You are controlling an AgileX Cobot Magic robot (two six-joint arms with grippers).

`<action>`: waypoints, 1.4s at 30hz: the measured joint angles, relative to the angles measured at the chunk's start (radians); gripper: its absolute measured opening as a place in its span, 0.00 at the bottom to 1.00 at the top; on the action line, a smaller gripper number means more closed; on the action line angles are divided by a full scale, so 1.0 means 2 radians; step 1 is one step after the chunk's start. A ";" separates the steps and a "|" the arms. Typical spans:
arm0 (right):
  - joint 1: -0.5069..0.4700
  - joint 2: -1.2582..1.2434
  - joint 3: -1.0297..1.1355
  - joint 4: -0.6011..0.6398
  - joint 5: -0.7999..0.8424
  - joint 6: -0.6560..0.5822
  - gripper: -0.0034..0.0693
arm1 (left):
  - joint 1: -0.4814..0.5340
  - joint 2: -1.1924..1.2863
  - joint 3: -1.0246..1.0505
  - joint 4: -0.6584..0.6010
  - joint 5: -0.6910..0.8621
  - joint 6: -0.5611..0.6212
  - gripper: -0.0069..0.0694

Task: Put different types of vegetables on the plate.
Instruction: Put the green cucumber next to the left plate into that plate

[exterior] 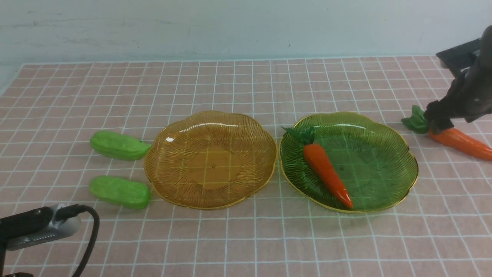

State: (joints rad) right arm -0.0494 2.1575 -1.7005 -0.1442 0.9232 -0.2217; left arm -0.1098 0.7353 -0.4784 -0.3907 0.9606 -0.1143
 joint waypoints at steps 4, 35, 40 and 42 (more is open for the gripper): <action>0.000 0.021 0.000 -0.014 -0.023 0.000 0.83 | 0.000 0.000 0.000 0.000 0.000 -0.005 0.14; 0.029 -0.025 -0.116 0.265 0.154 0.072 0.57 | 0.000 0.000 0.000 0.003 -0.023 -0.008 0.14; 0.083 -0.011 -0.116 0.240 0.155 0.077 0.57 | 0.000 0.000 0.000 0.003 -0.036 -0.008 0.18; 0.101 -0.003 -0.116 0.224 0.155 0.078 0.57 | 0.000 0.000 0.000 0.003 -0.044 -0.008 0.20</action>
State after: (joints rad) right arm 0.1533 2.1505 -1.9318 0.3032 1.2336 -0.0649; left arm -0.1098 0.7353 -0.4784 -0.3842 0.8734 -0.1298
